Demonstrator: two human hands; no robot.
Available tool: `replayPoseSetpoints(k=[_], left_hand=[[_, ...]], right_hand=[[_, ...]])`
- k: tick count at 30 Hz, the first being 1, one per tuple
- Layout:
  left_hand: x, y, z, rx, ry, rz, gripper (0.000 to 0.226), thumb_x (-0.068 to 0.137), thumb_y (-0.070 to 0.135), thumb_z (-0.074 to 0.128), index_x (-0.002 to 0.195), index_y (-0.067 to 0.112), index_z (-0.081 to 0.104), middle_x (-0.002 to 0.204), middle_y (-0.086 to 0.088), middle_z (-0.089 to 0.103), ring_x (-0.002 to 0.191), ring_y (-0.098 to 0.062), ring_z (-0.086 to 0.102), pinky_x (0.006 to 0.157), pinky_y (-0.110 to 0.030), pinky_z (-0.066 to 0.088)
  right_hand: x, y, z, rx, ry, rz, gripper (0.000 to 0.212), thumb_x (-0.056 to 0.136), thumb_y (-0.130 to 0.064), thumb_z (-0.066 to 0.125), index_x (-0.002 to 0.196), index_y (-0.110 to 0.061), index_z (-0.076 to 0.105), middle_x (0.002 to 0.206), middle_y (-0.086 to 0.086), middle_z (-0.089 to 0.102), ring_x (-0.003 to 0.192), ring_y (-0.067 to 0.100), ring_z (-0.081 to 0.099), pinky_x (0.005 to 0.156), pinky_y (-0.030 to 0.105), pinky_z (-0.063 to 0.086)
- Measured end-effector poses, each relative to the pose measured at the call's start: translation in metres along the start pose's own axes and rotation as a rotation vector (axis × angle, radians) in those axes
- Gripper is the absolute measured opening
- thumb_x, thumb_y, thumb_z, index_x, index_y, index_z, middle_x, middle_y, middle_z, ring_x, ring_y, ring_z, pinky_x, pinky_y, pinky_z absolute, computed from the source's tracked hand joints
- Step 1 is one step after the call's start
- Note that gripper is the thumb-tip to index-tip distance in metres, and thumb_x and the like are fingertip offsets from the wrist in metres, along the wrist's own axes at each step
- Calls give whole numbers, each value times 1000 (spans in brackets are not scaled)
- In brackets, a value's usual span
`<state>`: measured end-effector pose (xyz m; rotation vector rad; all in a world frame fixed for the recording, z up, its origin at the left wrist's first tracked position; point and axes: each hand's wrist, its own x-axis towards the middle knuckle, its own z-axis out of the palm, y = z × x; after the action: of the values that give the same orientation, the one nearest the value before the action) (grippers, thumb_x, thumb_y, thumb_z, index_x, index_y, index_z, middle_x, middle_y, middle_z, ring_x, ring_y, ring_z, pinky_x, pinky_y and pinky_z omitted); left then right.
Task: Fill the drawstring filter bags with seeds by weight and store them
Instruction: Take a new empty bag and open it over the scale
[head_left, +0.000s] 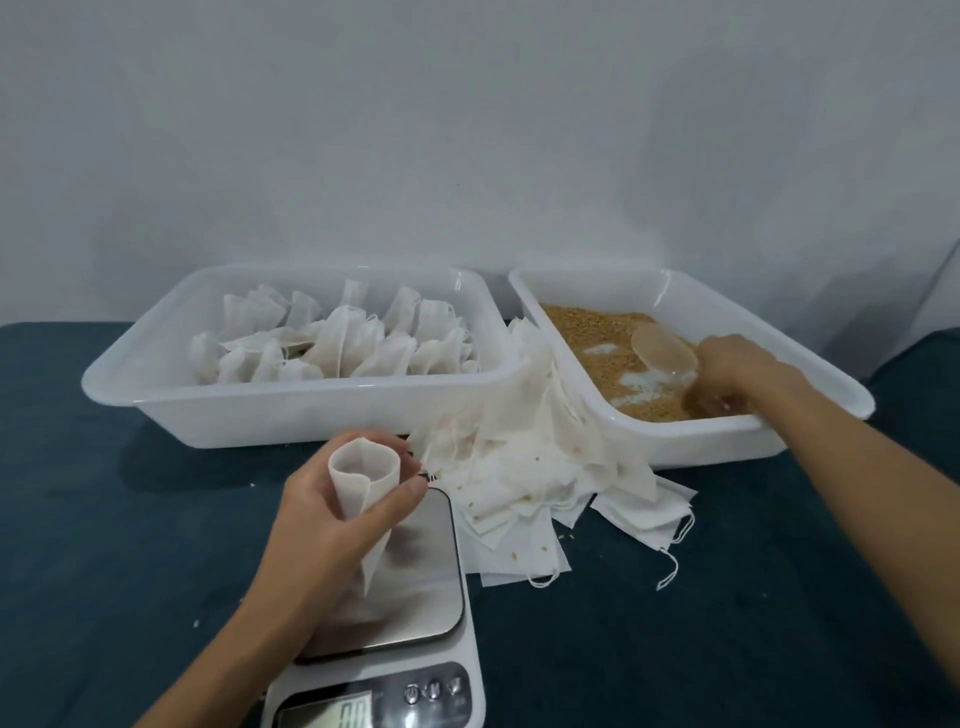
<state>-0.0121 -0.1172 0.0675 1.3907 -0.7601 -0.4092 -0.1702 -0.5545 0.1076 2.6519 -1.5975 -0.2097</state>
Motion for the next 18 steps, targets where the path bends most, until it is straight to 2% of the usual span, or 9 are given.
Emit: replayPoseSetpoints(k=[4, 7, 10, 13, 18], left_hand=[[0, 0, -1, 13, 1, -2, 23, 76, 25, 88, 94, 28, 74, 98, -4, 77, 85, -15, 73, 67, -17, 55], [0, 0, 0, 8, -2, -3, 20, 77, 24, 83, 94, 27, 73, 98, -4, 77, 85, -16, 72, 68, -17, 56], [-1, 1, 1, 4, -3, -1, 20, 75, 26, 79, 93, 28, 73, 97, -4, 78, 84, -14, 72, 66, -16, 54], [-2, 1, 2, 4, 1, 3, 20, 74, 26, 79, 93, 28, 73, 96, -4, 78, 84, -14, 72, 66, -15, 54], [-1, 1, 0, 2, 8, 3, 23, 73, 27, 80, 94, 28, 73, 96, -4, 78, 86, -17, 73, 68, -17, 55]], right_hand=[[0, -6, 0, -133, 26, -9, 38, 69, -33, 85, 95, -19, 61, 82, -1, 66, 72, 17, 64, 58, 29, 51], [-2, -18, -1, -201, 86, -82, 43, 71, -42, 86, 97, -22, 59, 85, -2, 61, 75, 15, 57, 64, 31, 47], [-3, -33, -2, -209, 107, -151, 41, 73, -43, 86, 93, -19, 60, 81, -4, 60, 70, 13, 54, 60, 30, 41], [-6, -45, -1, -205, 104, -212, 41, 72, -43, 87, 90, -17, 62, 80, -3, 60, 71, 13, 56, 60, 30, 42], [-13, -64, 0, -272, 106, -313, 41, 71, -45, 88, 76, -15, 60, 71, -3, 61, 62, 12, 53, 48, 26, 35]])
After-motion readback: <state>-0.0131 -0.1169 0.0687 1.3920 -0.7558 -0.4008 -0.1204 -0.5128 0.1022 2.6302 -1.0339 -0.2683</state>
